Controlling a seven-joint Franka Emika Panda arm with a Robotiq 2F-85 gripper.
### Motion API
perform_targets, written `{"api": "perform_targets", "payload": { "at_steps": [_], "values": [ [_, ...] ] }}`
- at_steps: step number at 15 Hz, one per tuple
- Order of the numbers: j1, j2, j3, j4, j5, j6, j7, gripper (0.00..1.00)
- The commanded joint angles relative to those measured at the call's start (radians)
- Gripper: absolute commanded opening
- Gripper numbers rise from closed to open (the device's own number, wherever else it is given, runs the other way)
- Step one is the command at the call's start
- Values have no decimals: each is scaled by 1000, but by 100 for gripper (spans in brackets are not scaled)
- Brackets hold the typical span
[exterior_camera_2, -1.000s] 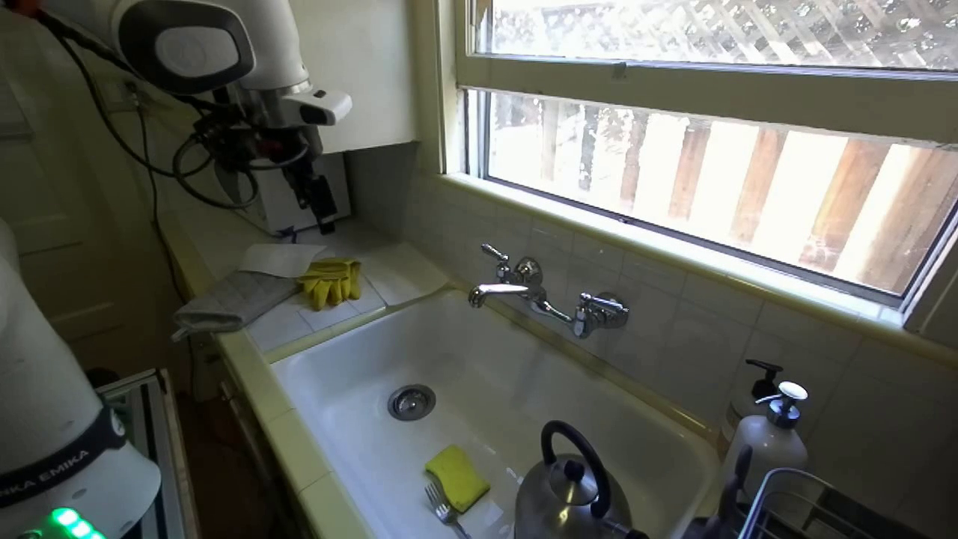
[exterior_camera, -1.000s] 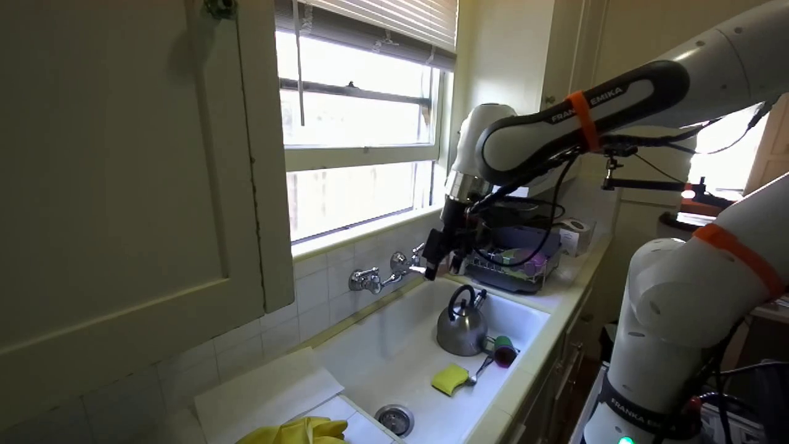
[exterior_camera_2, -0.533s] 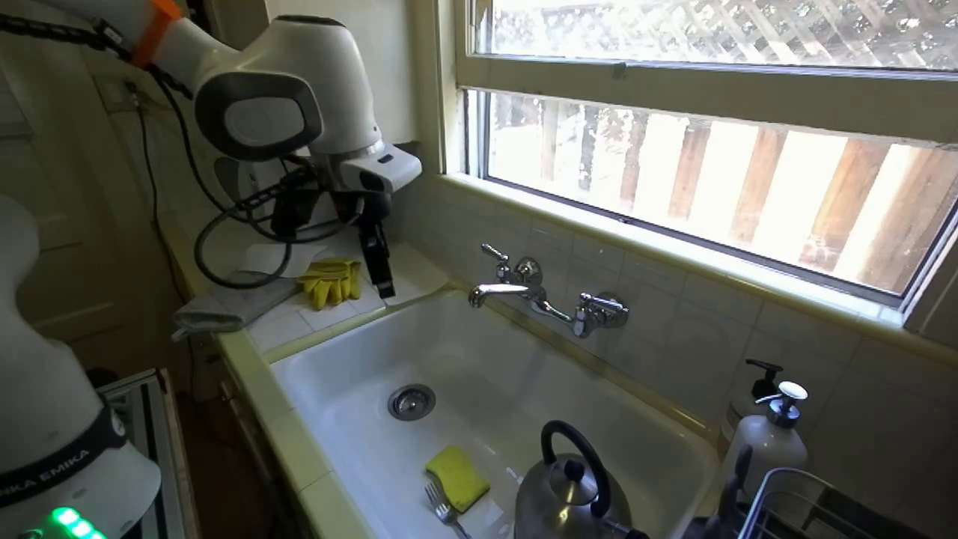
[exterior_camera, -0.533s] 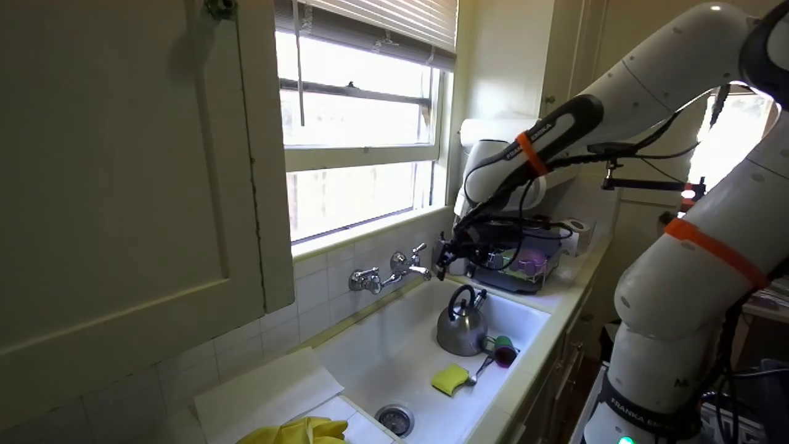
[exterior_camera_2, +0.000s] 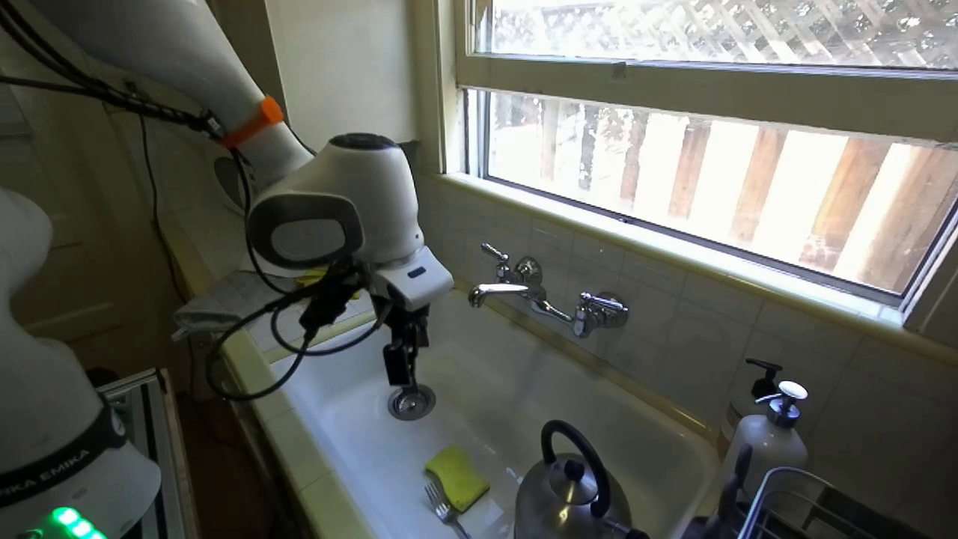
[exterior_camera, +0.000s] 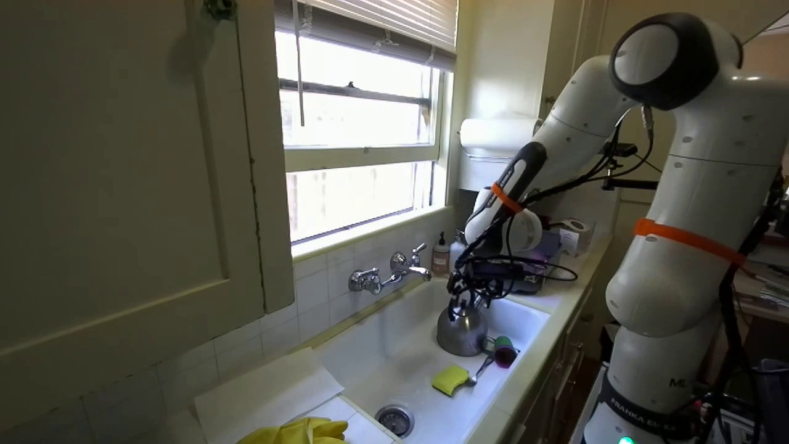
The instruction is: Use the yellow sponge to clean the left tap
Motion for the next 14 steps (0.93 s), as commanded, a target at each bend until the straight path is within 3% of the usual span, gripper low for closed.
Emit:
{"api": "perform_targets", "payload": {
  "at_steps": [1, 5, 6, 14],
  "values": [
    [29, 179, -59, 1, 73, 170, 13, 100],
    [-56, 292, 44, 8, 232, 286, -23, 100],
    [-19, 248, -2, 5, 173, 239, -9, 100],
    [-42, 292, 28, 17, 208, 265, -9, 100]
  ]
}}
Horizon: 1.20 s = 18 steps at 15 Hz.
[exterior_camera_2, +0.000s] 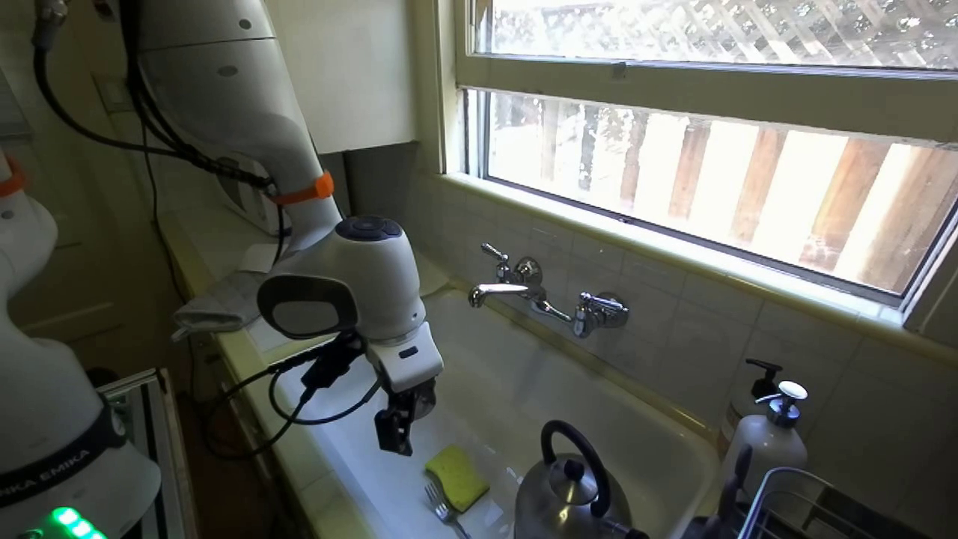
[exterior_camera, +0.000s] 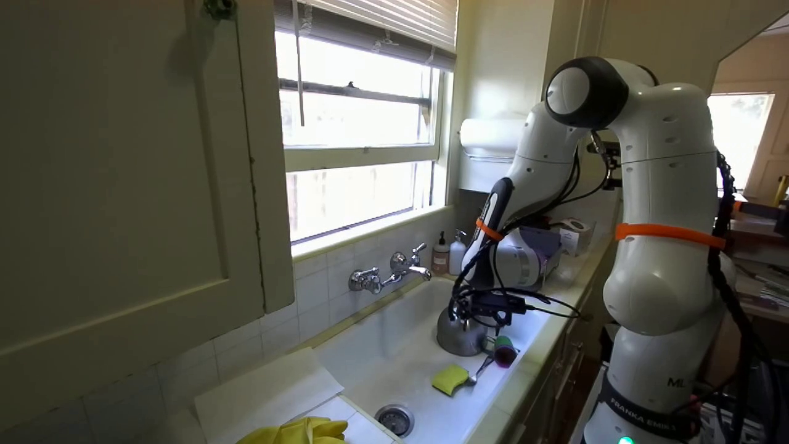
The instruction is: Use the yellow sponge to clean the left tap
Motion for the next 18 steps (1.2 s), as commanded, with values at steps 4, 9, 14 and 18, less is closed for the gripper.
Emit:
{"api": "perform_targets", "payload": {
  "at_steps": [4, 9, 14, 18],
  "values": [
    [2, 131, -10, 117, -9, 19, 2, 100],
    [-25, 268, 27, 245, -29, 18, -60, 100],
    [-61, 392, 64, 322, -12, 59, -136, 100],
    [-55, 479, 52, 374, -25, 84, -156, 100]
  ]
}}
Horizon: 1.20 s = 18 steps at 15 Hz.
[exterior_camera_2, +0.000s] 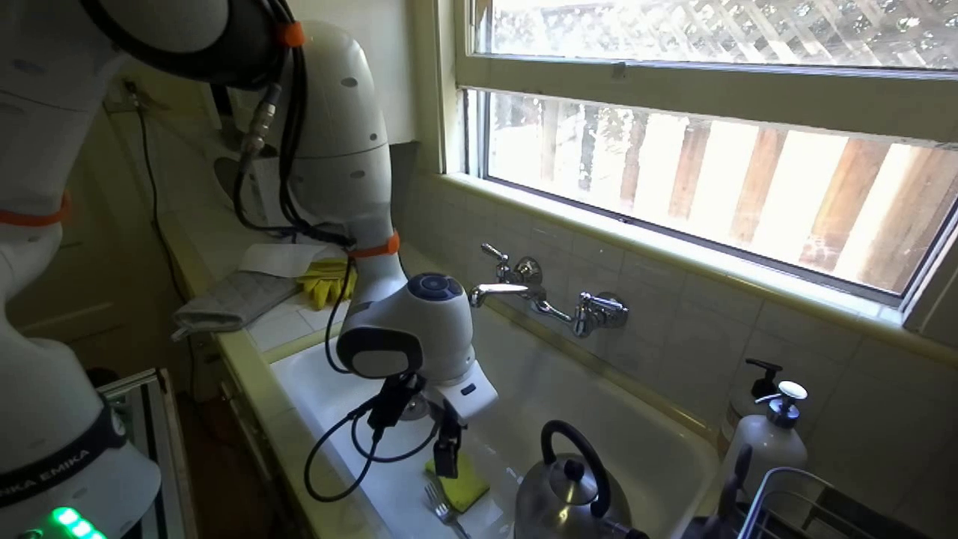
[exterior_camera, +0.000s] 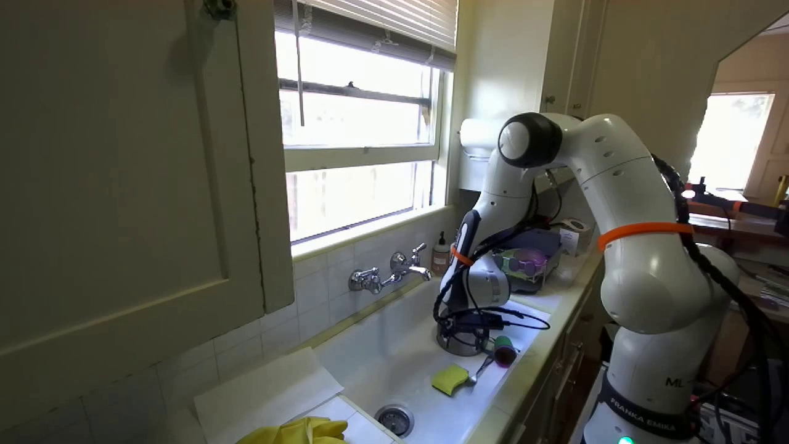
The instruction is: Use the yellow sponge to clean the left tap
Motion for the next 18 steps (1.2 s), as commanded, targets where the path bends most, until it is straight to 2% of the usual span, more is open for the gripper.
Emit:
{"api": "perform_targets", "payload": {
  "at_steps": [1, 8, 13, 15, 17, 18],
  "values": [
    [-4, 103, -1, 64, -15, 39, -23, 100],
    [48, 229, -30, 167, -21, 42, -27, 100],
    [62, 297, -26, 231, -16, 51, -22, 100],
    [73, 316, -31, 253, -16, 48, -22, 94],
    [85, 332, -36, 270, -17, 43, -21, 71],
    [90, 340, -39, 278, -16, 42, -21, 64]
  ]
}}
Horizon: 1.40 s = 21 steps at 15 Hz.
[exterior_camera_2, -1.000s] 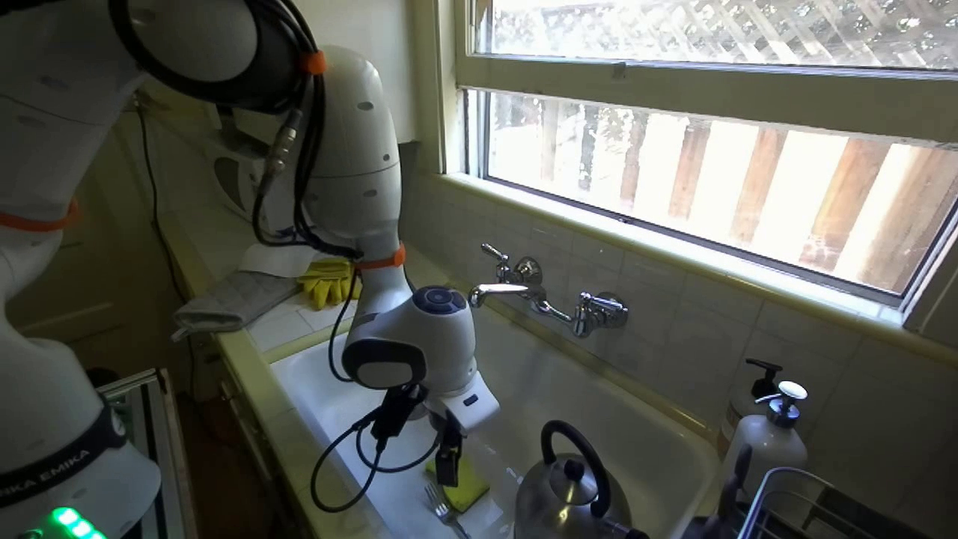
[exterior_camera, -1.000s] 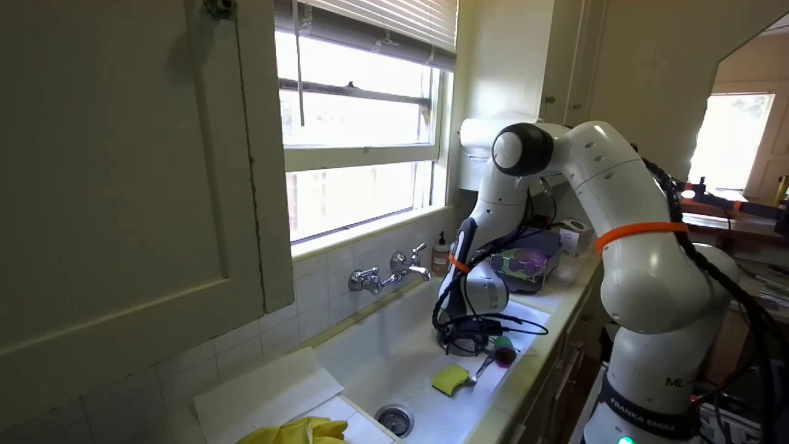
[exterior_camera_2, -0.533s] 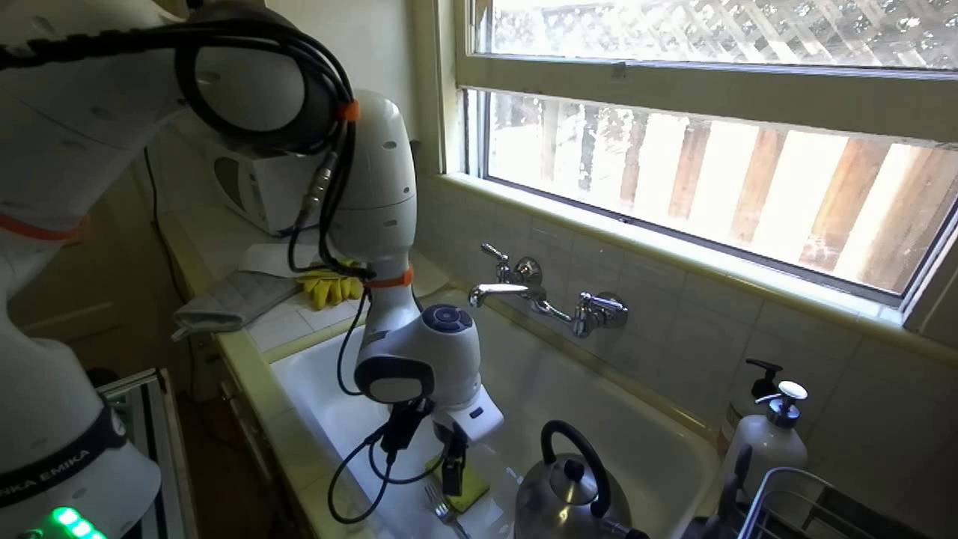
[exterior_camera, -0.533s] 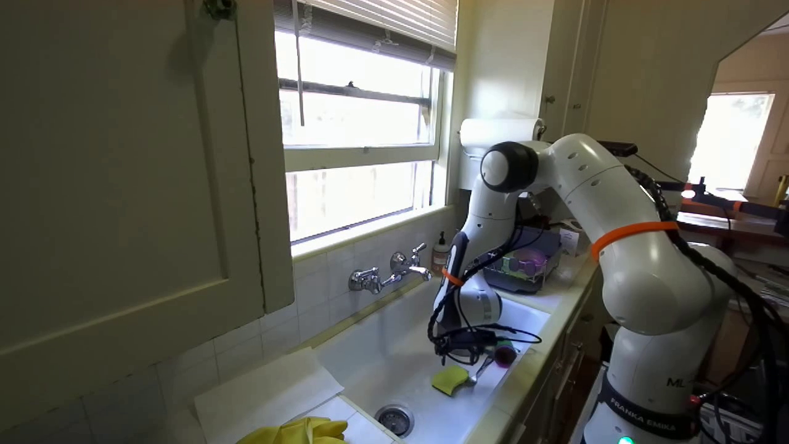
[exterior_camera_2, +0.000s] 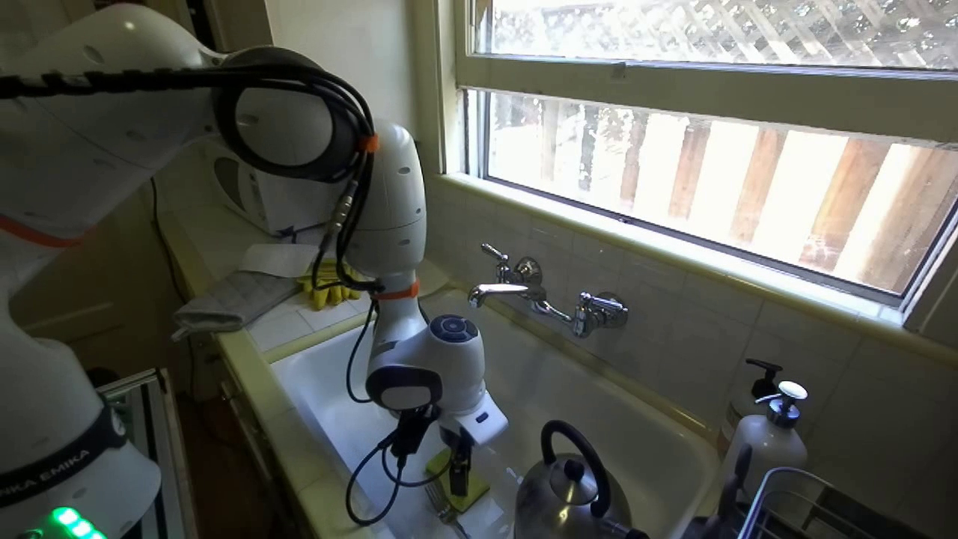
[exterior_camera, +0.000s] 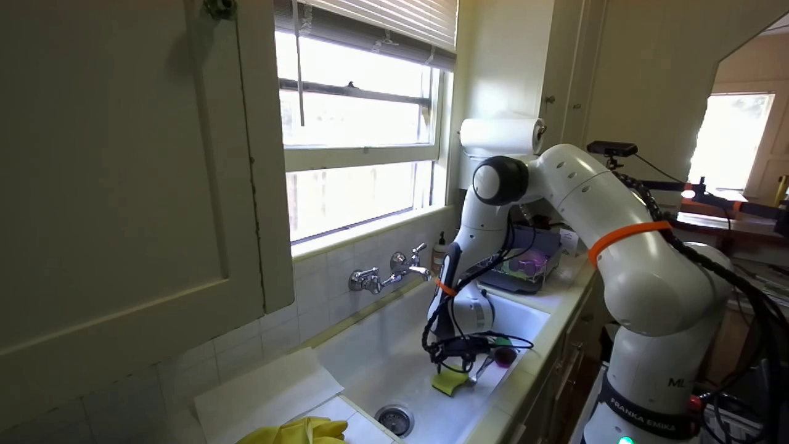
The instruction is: Use the yellow sponge to clean the left tap
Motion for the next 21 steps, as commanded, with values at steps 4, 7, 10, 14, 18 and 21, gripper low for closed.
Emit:
{"api": "perform_targets", "payload": {
  "at_steps": [4, 7, 10, 14, 18, 21],
  "values": [
    [38, 50, -30, 39, -16, 27, 1, 33],
    [33, 43, -28, 37, -17, 26, -3, 11],
    [22, 38, -18, 38, -21, 20, -9, 0],
    [-7, 20, 3, 24, -25, 21, -27, 0],
    [-44, -25, 31, -21, -21, 45, -36, 33],
    [-63, -38, 46, -31, -24, 57, -37, 55]
  ]
}}
